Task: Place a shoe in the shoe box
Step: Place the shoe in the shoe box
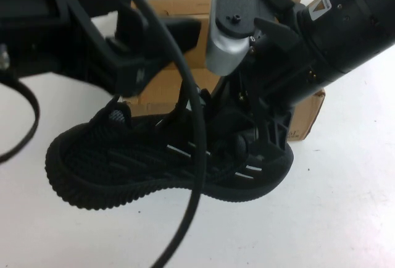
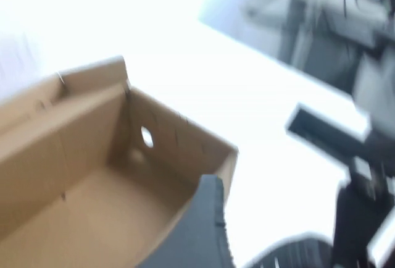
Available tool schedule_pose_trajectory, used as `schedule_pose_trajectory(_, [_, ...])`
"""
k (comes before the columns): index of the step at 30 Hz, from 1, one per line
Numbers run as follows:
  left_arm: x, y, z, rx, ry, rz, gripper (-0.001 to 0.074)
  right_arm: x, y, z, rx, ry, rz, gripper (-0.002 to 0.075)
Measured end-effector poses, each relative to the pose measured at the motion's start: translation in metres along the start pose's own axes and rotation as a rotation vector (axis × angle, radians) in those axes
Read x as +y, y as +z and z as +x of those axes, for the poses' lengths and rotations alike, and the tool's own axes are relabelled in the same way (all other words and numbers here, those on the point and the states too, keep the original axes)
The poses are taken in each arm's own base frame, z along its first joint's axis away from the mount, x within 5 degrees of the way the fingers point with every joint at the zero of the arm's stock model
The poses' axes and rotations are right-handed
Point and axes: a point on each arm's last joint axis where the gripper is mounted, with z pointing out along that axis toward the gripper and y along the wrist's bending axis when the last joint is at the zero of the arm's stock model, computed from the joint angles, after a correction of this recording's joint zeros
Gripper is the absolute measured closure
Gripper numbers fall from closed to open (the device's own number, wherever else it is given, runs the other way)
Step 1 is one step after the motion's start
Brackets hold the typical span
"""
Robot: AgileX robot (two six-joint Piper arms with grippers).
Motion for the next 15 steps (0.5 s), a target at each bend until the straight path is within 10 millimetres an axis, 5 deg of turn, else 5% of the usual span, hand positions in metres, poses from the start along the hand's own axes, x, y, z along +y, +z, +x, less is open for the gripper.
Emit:
schedule_pose_trajectory(9, [0.003, -0.017, -0.016, -0.173, -0.011, -0.063, 0.0091, -0.007, -0.001, 0.008, 0.086, 0.029, 0.075, 0.0704])
schedule_pose_trajectory(12, [0.004, -0.026, -0.022, -0.231, -0.002, -0.09, 0.0216, -0.01, -0.001, 0.011, 0.12, 0.041, 0.109, 0.0704])
schedule_pose_trajectory(15, [0.004, -0.036, -0.025, -0.262, 0.035, -0.118, 0.0461, -0.012, -0.002, 0.013, 0.146, 0.034, 0.133, 0.0704])
